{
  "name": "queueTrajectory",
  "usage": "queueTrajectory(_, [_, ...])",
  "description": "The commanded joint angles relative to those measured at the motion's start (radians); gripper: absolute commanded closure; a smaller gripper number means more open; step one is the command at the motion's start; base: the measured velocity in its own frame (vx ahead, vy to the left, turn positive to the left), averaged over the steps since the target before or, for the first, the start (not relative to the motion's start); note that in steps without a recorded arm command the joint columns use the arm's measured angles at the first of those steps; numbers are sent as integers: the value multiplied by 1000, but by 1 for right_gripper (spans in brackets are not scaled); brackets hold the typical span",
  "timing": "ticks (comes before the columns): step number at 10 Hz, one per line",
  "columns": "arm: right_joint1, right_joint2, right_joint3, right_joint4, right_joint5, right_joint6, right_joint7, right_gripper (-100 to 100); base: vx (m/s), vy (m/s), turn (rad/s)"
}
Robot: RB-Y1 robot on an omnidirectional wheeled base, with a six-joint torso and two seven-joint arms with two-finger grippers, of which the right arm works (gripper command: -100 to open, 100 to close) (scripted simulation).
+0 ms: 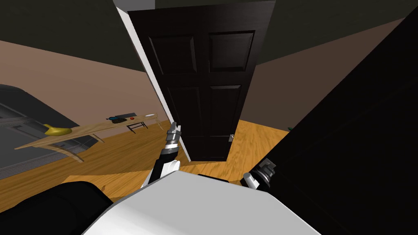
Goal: Push the door open
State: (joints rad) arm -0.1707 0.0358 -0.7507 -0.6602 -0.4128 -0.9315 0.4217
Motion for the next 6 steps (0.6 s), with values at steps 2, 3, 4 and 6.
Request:
queueTrajectory(2, [-1, 1, 2, -1, 1, -1, 1, 100, -5, 11, 2])
queueTrajectory(3, [-1, 1, 2, -1, 1, -1, 1, 100, 0, 0, 0])
queueTrajectory(4, [-6, -20, -29, 5, -22, -14, 17, 100, 33, -56, 142])
queueTrajectory(6, [-12, -31, -50, 6, -37, -25, 30, 100, 48, -104, 138])
